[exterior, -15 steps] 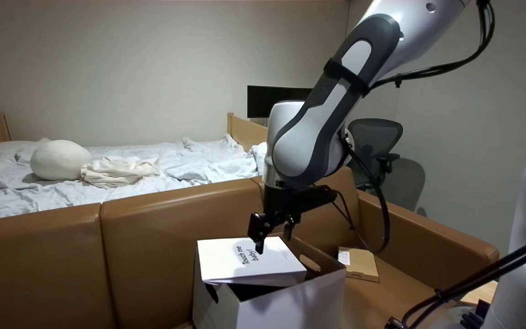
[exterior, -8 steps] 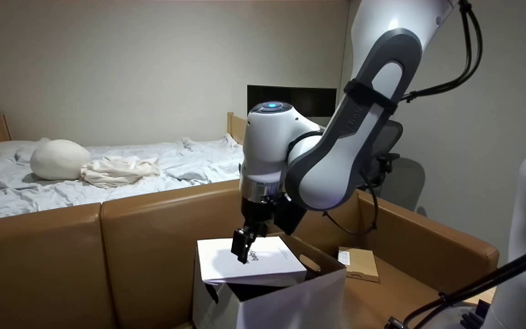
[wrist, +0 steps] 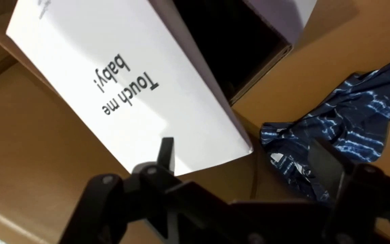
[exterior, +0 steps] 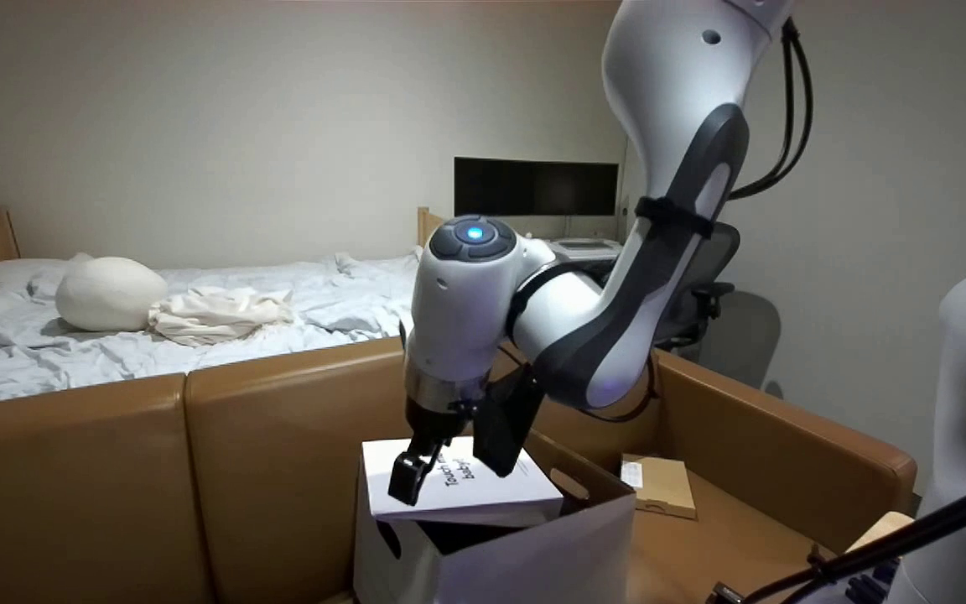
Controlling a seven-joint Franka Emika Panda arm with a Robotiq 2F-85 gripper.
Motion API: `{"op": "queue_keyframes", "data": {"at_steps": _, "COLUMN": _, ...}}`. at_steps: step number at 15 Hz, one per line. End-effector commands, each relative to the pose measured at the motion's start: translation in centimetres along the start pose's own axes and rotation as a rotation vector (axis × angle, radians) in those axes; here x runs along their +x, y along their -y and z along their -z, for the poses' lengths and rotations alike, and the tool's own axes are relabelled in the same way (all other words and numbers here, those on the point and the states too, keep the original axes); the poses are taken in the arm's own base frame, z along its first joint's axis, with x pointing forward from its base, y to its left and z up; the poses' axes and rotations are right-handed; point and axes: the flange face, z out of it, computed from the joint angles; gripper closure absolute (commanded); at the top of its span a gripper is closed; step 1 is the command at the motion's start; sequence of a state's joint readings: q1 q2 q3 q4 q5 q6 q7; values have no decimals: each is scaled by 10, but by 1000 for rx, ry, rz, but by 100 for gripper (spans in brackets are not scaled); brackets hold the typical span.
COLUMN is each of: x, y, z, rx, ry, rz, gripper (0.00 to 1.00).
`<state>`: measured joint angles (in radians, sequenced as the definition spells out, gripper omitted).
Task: Pick up the cloth and two books from the box and put them on the sofa
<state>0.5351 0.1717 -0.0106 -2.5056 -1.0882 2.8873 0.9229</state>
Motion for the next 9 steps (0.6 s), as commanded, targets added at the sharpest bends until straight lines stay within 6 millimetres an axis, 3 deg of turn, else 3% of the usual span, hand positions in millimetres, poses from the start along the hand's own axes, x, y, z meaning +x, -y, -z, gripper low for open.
{"op": "queue_keyframes", "data": {"at_steps": 1, "x": -16, "y": 35, "z": -28, "rx": -8, "ry": 36, "rz": -20, "gripper": 0}}
{"op": "queue_keyframes", "data": {"at_steps": 5, "x": -30, "y": 61, "z": -43, "rx": 33, "ry": 28, "rz": -20, "gripper": 0}}
{"op": "queue_keyframes", "data": {"at_steps": 9, "x": -24, "y": 59, "z": -41, "rx": -8, "ry": -102, "rz": 26, "gripper": 0}}
